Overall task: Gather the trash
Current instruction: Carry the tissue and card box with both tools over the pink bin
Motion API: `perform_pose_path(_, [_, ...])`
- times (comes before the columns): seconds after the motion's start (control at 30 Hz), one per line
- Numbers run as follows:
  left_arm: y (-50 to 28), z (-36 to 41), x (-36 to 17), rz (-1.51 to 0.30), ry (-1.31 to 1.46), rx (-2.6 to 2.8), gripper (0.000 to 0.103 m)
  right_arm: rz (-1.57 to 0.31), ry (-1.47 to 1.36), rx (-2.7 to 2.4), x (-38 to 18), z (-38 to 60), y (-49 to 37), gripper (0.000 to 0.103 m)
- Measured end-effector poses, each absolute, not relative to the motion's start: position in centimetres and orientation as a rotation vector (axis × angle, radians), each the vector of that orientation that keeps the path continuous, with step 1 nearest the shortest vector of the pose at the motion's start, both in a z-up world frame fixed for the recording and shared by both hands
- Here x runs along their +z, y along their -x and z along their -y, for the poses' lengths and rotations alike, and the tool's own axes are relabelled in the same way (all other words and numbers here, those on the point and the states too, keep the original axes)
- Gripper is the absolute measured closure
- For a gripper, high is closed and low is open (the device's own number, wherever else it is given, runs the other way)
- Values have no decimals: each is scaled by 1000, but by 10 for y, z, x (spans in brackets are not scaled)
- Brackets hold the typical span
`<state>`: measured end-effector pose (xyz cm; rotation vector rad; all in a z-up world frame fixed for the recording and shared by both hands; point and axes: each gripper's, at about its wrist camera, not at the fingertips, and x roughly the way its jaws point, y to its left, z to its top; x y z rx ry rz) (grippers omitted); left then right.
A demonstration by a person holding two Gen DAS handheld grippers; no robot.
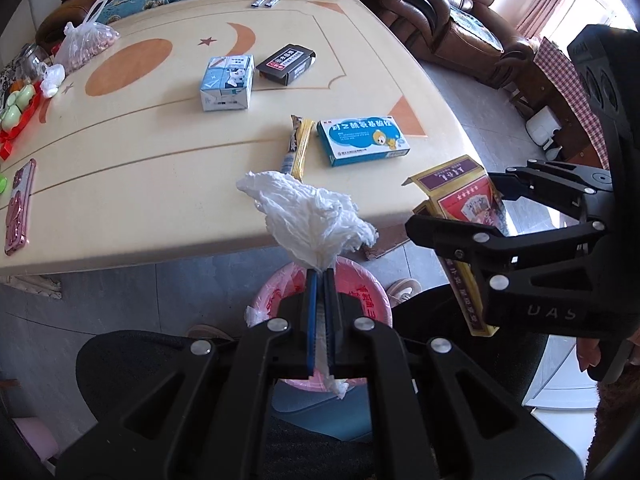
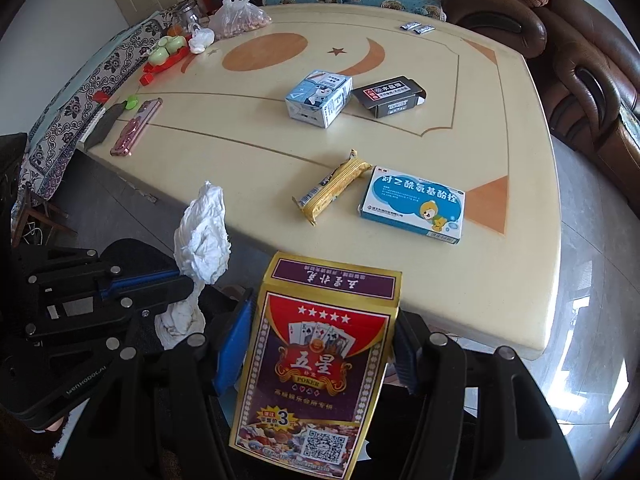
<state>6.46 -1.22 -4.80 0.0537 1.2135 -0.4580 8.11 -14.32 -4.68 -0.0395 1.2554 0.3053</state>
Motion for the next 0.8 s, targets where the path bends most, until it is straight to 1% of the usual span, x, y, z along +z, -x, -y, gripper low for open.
perform_pose_path(0.5, [-39, 19, -84, -1235, -95, -474, 98, -1280, 32, 301, -84, 136, -49, 44])
perform_pose_path(0.8, [-34, 24, -127, -1291, -98, -462, 98, -1297, 20, 282, -119, 136, -38, 44])
